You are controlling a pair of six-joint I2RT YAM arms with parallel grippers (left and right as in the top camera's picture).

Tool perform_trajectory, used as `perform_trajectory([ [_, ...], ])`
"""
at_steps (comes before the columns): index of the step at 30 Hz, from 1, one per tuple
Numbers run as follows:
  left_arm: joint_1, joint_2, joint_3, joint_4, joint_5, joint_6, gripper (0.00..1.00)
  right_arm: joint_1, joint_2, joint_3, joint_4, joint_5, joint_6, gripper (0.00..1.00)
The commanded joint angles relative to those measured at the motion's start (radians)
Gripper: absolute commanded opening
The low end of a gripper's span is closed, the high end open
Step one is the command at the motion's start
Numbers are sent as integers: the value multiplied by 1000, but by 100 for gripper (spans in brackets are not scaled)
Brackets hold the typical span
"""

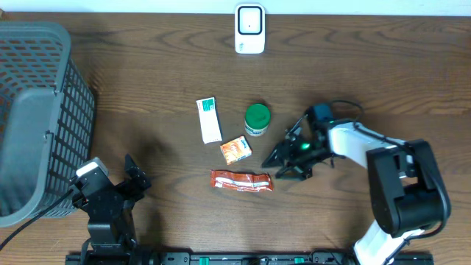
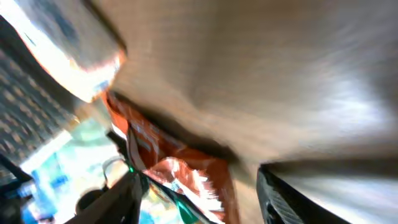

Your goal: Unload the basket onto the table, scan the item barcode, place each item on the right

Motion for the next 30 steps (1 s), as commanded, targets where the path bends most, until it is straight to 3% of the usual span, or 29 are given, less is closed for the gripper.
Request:
perform_trajectory([
  [1, 4, -2, -3, 1, -3, -5, 98, -84, 8, -13, -3, 269, -19, 62],
  [2, 4, -2, -3, 1, -3, -5, 98, -100, -9, -12, -6, 269, -19, 60],
  [3, 4, -2, -3, 1, -3, -5, 99, -111, -27, -12, -12, 268, -25, 52],
  [6, 4, -2, -3, 1, -3, -5, 98, -117, -95, -12, -41, 249, -48, 1],
  [15, 4, -2, -3, 1, -3, -5, 98, 8, -330, -12, -84, 211, -67, 1],
  [24, 4, -2, -3, 1, -3, -5, 99, 236, -299, -13, 8, 203, -13, 1],
  [30, 4, -2, -3, 1, -3, -5, 99, 304, -287, -13, 34, 254, 31, 1],
])
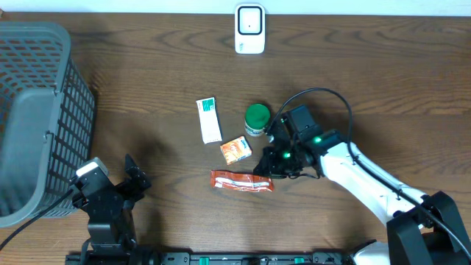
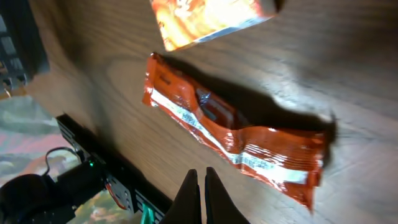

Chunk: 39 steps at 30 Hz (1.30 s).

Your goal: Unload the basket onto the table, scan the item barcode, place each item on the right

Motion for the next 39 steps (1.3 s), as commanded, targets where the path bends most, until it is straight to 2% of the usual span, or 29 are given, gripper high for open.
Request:
perform_trajectory([
  [1, 4, -2, -3, 1, -3, -5, 98, 32, 27, 0, 6, 31, 33, 1],
  [14, 4, -2, -3, 1, -3, -5, 98, 79, 244, 0, 27, 106, 57, 1],
  [18, 4, -2, -3, 1, -3, -5, 98, 73, 269, 0, 26, 188, 59, 1],
  [27, 4, -2, -3, 1, -3, -5, 99, -6, 128, 74, -49, 270, 58, 1],
  [32, 4, -2, -3, 1, -3, -5, 98, -15, -6, 100, -137, 448, 100, 1],
  [39, 4, -2, -3, 1, -3, -5, 99, 0, -67, 99, -175, 449, 100, 1],
])
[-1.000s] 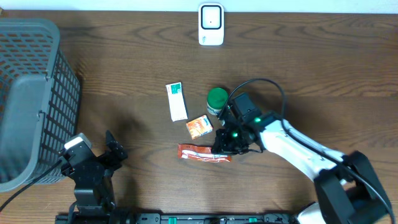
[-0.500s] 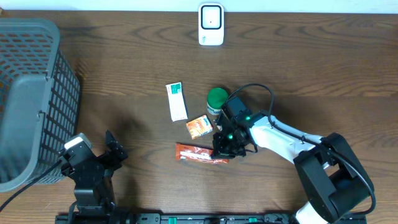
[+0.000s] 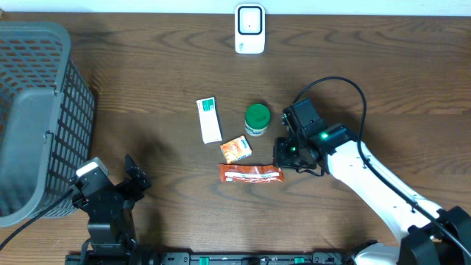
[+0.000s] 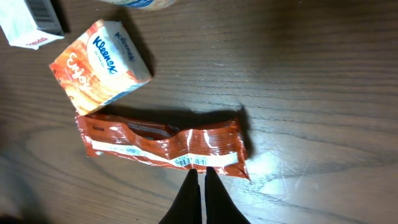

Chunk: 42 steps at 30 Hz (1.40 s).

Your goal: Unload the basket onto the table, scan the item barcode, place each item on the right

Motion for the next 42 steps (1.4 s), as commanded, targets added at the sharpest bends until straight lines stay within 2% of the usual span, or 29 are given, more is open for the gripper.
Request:
perform_trajectory([
  [1, 5, -2, -3, 1, -3, -5, 98, 18, 1, 14, -14, 37, 17, 1],
  [8, 5, -2, -3, 1, -3, -5, 98, 107, 47, 14, 29, -16, 22, 1],
  [12, 5, -2, -3, 1, -3, -5, 99, 148, 72, 13, 41, 22, 63, 1],
  [26, 5, -2, -3, 1, -3, -5, 99, 157, 306, 14, 158, -59, 77, 1],
  [32, 5, -2, -3, 1, -3, -5, 98, 149, 297, 42, 158, -30, 72, 1],
  [42, 5, -2, -3, 1, -3, -5, 98, 165, 189, 183, 5, -30, 31, 1],
])
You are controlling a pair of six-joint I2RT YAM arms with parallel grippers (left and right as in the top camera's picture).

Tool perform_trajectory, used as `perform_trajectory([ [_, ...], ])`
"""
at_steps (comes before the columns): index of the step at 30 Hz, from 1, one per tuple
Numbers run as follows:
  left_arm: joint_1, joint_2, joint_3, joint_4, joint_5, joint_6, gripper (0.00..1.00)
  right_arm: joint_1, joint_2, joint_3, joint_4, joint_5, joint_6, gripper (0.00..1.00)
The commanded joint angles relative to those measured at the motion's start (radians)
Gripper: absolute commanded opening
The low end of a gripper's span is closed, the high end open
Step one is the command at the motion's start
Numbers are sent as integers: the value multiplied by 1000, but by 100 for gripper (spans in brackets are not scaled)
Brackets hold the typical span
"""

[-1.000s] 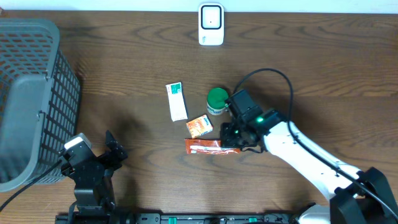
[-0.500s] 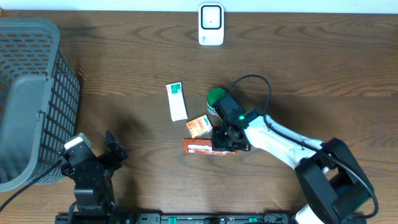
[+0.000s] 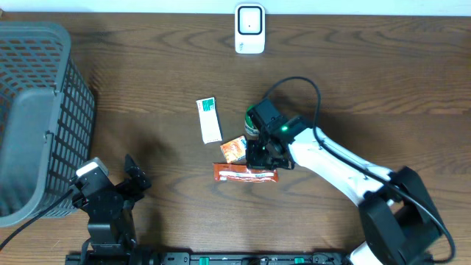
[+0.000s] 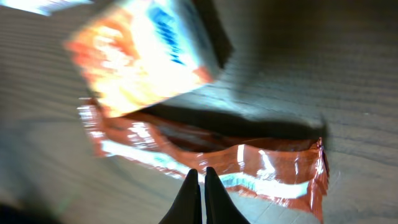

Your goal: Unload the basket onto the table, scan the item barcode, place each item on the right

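An orange-red foil snack wrapper (image 3: 245, 174) lies flat on the table; in the right wrist view the wrapper (image 4: 273, 162) shows blurred, with a pale stripe along it. My right gripper (image 3: 257, 156) hovers just above its upper edge; the right gripper (image 4: 199, 177) is shut with nothing between its fingers, tips at the wrapper's near edge. A white barcode scanner (image 3: 249, 29) stands at the far edge of the table. My left gripper (image 3: 132, 173) rests near the front left, jaws apart and empty.
A small orange tissue pack (image 3: 235, 149) lies just above the wrapper, a green-lidded jar (image 3: 256, 118) behind it and a white-green box (image 3: 209, 120) to the left. A grey mesh basket (image 3: 37, 118) fills the left side.
My right gripper has moved left, from beside the wrapper's right end to above its middle near the tissue pack. The wrapper has shifted slightly left. The gripper stays shut.
First my right gripper was open, low at the right of the wrapper. Then it was shut above the wrapper's right end. Later the wrapper lay shifted right and straighter, with the shut gripper at its right end. Now the gripper is over its middle.
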Motion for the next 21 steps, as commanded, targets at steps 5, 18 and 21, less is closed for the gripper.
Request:
perform_trajectory([
  [5, 5, -2, -3, 0, -3, -5, 98, 45, -28, 16, -7, 8, -2, 1],
  [18, 5, -2, -3, 0, -3, -5, 99, 106, 71, -11, 4, 92, 69, 1],
  [21, 5, -2, -3, 0, -3, -5, 98, 106, 80, -11, -2, 95, 72, 1],
])
